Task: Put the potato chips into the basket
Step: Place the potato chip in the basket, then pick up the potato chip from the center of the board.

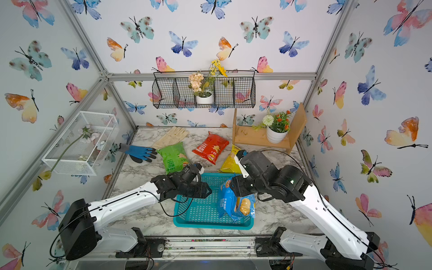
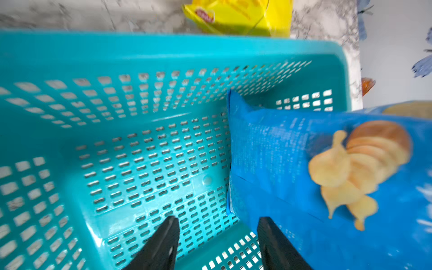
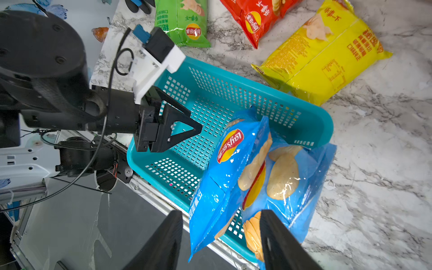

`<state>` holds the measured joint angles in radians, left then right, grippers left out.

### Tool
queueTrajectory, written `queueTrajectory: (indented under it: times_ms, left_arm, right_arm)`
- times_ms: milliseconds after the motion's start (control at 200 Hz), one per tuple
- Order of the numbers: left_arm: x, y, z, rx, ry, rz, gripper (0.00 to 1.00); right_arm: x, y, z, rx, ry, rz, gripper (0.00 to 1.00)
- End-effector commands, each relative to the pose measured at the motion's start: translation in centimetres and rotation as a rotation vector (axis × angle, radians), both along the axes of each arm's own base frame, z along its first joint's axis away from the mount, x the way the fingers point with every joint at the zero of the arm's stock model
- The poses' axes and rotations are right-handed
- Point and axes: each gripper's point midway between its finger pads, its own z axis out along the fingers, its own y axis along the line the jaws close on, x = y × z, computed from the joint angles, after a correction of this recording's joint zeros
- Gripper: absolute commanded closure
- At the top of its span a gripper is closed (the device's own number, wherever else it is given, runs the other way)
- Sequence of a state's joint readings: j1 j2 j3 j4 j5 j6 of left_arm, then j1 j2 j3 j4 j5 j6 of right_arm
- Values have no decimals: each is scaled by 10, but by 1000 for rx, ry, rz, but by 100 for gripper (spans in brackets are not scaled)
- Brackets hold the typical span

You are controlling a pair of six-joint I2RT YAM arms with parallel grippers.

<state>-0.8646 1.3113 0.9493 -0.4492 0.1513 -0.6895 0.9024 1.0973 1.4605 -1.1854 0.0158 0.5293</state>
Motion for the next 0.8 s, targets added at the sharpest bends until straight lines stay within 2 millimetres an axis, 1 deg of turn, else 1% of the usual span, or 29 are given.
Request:
queueTrajectory:
  times_ms: [0, 115, 230, 310, 355, 400, 466, 526, 701, 796]
  left_arm:
    - [17, 36, 29, 30, -89, 90, 39]
    - [38, 79, 47, 9, -132, 209, 35]
    - [57, 126, 55, -23, -167, 330, 34]
    - [67, 157, 53, -29, -171, 403, 34]
    - [71, 172, 46, -24, -159, 434, 34]
    - [74, 183, 38, -17, -148, 453, 34]
    - [78, 195, 25, 2, -135, 474, 33]
    - [81, 200, 13, 16, -124, 478, 32]
    - [92, 203, -23, 79, -60, 443, 32]
    - [100, 206, -43, 125, -30, 433, 34]
  right_arm:
    - [20, 2, 29, 50, -153, -22, 38]
    - [33, 5, 37, 71, -228, -46, 34]
    - [41, 16, 39, 73, -234, -37, 34]
    - [43, 25, 42, 91, -230, -21, 35]
    - [43, 29, 45, 111, -232, -9, 35]
    - [43, 32, 48, 129, -238, -1, 35]
    - [42, 35, 52, 151, -248, 6, 35]
    - [42, 36, 55, 160, -253, 11, 34]
    - [41, 35, 54, 155, -246, 18, 34]
    - [39, 34, 53, 157, -244, 19, 35]
